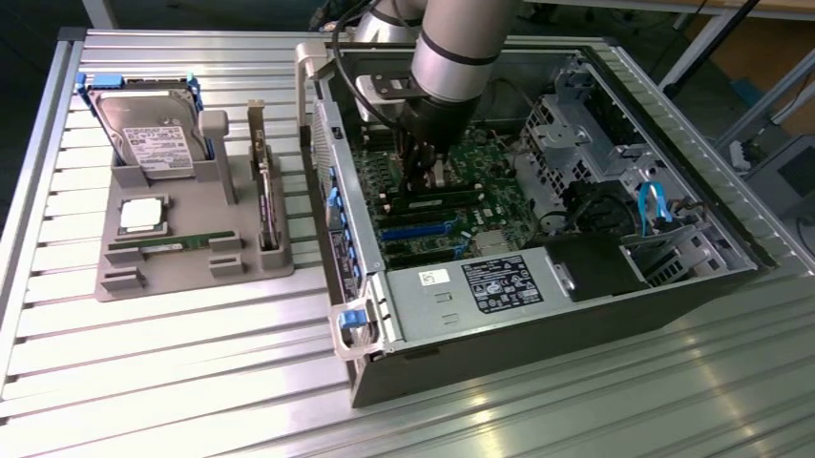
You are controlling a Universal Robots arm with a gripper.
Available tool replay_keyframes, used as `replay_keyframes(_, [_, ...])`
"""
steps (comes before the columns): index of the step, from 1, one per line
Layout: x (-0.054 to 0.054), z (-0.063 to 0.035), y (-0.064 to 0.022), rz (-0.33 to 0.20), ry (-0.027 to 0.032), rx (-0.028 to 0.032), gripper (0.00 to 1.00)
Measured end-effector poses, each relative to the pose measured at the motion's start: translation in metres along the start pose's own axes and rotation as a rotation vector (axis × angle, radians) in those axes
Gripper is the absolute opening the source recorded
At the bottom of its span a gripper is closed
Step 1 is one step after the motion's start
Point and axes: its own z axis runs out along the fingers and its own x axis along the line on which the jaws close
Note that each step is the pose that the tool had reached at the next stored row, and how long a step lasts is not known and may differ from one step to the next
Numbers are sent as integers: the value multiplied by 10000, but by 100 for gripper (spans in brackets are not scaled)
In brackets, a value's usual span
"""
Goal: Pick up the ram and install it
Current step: 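Press down the ram until it locks into place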
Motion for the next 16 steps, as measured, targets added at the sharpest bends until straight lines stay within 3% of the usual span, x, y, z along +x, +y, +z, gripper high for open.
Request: replay_keyframes(16, [10,65,2,-1,1,-2,10])
